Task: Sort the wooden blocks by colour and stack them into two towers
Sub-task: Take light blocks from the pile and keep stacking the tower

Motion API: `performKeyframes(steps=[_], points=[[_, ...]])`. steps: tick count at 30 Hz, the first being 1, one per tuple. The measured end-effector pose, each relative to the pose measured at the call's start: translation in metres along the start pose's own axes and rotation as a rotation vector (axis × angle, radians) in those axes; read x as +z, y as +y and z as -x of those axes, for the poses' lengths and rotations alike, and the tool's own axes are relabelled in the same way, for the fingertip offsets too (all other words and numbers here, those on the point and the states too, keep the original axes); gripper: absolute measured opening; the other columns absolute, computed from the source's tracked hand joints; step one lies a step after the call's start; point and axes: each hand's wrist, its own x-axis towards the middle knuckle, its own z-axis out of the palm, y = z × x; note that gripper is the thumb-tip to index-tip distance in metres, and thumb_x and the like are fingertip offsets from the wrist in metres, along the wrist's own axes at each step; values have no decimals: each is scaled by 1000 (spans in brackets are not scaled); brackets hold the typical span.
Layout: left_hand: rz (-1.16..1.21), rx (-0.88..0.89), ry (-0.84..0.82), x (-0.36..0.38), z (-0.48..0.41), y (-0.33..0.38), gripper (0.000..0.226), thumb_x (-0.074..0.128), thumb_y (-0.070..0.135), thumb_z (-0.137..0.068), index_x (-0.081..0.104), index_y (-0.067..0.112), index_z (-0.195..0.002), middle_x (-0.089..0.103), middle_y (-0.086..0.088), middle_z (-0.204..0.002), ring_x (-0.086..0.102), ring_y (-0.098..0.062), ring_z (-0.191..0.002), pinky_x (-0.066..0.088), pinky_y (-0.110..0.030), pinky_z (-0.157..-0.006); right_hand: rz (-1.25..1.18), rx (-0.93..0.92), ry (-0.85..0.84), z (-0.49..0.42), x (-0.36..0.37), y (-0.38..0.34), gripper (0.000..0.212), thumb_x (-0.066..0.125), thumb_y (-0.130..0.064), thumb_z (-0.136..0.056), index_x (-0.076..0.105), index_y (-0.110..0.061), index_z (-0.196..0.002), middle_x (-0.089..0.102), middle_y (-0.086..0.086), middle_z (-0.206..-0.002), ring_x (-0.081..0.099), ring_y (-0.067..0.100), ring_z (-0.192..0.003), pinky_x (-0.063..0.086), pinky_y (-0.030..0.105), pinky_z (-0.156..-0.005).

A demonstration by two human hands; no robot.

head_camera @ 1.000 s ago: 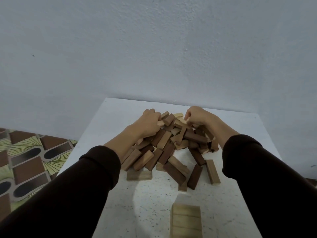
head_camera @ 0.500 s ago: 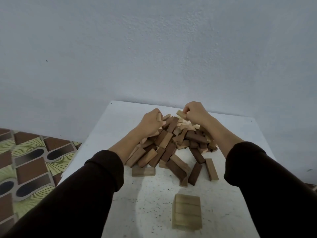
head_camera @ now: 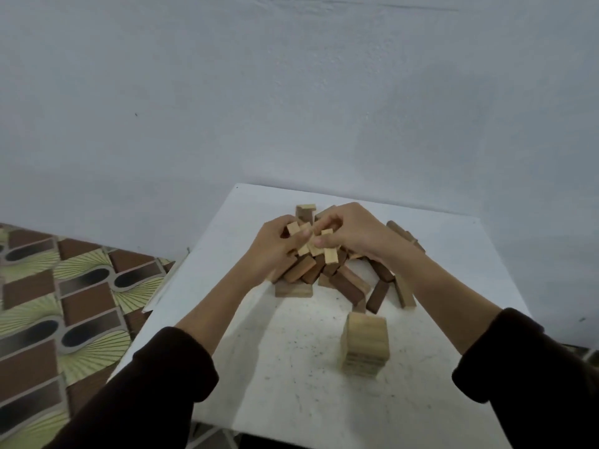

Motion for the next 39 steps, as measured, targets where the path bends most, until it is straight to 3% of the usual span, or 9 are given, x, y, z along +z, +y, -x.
performKeyframes(steps=[5,8,11,15,19,23,28,32,39], points=[[-200,-212,-178,-34,48,-41,23,67,19,-88,53,12,-71,48,1,-61,44,-7,-52,37,-17,-53,167,-95,-29,38,54,-30,23,80,-15,-70,67,-2,-84,51,-7,-74,45,4,-64,35,14,-54],[-388,-302,-295,-41,70,-60,28,67,18,-87,51,15,-65,49,2,-59,45,-9,-53,36,-19,-54,245,-47,-25,51,97,-27,18,77,-12,-71,68,1,-78,59,5,-73,53,14,-67,42,28,-59],[-512,-217,-213,-41,82,-74,23,72,23,-83,56,20,-67,52,4,-60,46,-9,-56,36,-18,-56,291,70,-7,57,137,-12,7,64,-8,-82,61,-4,-79,62,8,-81,57,20,-74,42,29,-58],[-594,-144,-104,-39,80,-83,21,78,26,-76,65,16,-89,59,-1,-82,49,-9,-70,36,-11,-58,428,177,30,56,158,12,30,45,-5,-95,42,-11,-65,45,3,-71,47,20,-77,34,28,-63],[-668,-109,-66,-42,76,-95,52,84,26,-69,62,12,-114,48,-1,-100,46,-9,-80,36,-6,-66,320,180,56,48,162,21,15,48,-4,-95,57,-2,-106,52,7,-96,49,17,-84,44,29,-72],[-632,-45,-24,-39,81,-98,64,84,23,-69,54,7,-123,43,1,-106,43,-2,-69,36,-4,-65,225,154,90,43,167,33,22,51,-1,-93,57,-4,-114,51,9,-124,49,17,-98,45,25,-83],[-498,-65,-79,-45,96,-98,84,87,23,-65,42,14,-135,45,0,-115,47,-6,-75,41,-7,-69,9,121,97,52,167,39,36,39,3,-95,53,-8,-125,49,1,-124,50,11,-94,47,25,-79],[-510,-10,-136,-47,102,-103,89,86,15,-65,37,14,-139,46,-2,-118,46,-8,-76,39,-8,-67,-49,94,12,61,167,45,45,53,-2,-88,48,-18,-130,46,-10,-115,48,2,-78,40,9,-62],[-457,56,-79,-43,106,-110,82,84,8,-66,41,13,-135,53,4,-110,48,1,-73,39,-8,-65,-24,-9,-46,62,174,53,69,67,-5,-77,39,-23,-138,43,-7,-124,41,10,-99,42,19,-79]])
